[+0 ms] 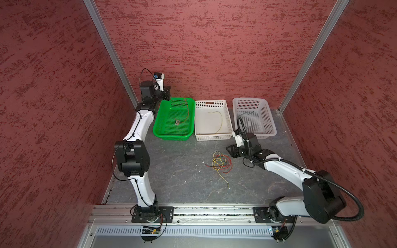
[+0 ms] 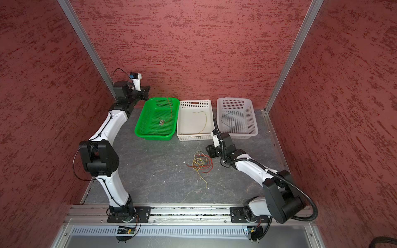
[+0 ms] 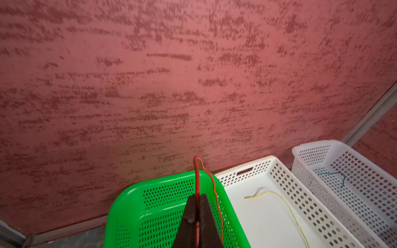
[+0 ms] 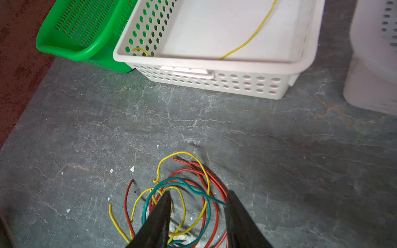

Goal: Untangle and sort cables by color
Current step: Place the cable into the container.

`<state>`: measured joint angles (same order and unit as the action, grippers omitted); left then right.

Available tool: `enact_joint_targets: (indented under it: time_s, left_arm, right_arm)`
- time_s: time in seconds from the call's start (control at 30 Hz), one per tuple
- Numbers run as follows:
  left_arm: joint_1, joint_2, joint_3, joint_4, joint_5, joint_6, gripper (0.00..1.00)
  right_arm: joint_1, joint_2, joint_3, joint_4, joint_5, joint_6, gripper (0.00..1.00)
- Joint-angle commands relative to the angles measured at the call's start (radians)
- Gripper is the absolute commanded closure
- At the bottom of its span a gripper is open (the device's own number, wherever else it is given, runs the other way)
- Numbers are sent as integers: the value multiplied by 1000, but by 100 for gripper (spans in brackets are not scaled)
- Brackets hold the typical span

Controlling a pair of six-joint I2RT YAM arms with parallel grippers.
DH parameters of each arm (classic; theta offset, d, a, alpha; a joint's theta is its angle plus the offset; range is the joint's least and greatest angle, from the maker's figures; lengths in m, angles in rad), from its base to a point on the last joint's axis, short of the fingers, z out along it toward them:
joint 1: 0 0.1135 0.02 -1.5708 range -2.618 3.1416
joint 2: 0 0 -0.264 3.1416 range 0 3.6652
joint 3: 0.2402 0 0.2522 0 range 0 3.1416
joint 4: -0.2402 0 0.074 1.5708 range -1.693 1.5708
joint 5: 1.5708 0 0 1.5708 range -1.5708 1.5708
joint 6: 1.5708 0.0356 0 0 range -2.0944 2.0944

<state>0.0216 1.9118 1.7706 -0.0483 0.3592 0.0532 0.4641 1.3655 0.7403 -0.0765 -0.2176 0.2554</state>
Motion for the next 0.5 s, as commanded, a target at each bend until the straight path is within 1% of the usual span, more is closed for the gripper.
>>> enact_joint_targets:
  time_s: [0.0,0.27,0.37,0.47]
  left_arm:
    - [-3,29,-45,40,-44,24,100]
    - [-2,55,-135,4,-152,46,100]
    - [-5,62,-148,-40,-204,62,100]
    - [-6,57,-179,-65,-237,50,100]
  right_arm:
    - [7,-52,-22,20,-8,15,57]
    - [7,-101,-50,11,-12,32,56]
    - [7,-116,-70,30,-16,49,57]
    - [7,-122,-77,31,-17,53,57]
